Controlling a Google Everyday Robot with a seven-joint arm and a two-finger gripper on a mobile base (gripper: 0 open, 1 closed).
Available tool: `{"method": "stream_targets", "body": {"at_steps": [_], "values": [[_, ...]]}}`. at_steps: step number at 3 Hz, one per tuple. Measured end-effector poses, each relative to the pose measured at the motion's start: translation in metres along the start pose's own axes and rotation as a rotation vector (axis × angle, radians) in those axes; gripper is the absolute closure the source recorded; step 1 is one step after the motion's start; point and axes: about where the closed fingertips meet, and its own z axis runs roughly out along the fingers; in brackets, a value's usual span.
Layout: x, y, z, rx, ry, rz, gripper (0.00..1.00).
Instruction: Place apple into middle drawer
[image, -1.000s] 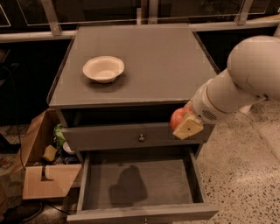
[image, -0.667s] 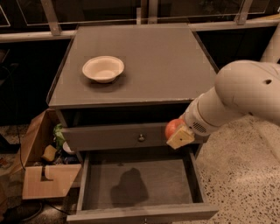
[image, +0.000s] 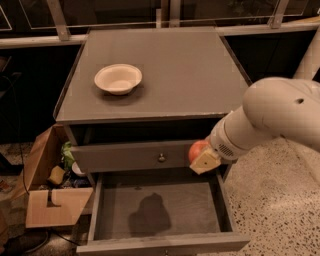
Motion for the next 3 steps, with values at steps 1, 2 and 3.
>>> {"method": "stream_targets", "body": {"at_steps": [1, 2, 3], "values": [[0.029, 0.002, 0.052, -0.024, 0.024, 0.089, 1.00], [0.046, 0.003, 0.095, -0.019, 0.040, 0.170, 1.00], [0.046, 0.003, 0.095, -0.019, 0.040, 0.167, 1.00]]}}
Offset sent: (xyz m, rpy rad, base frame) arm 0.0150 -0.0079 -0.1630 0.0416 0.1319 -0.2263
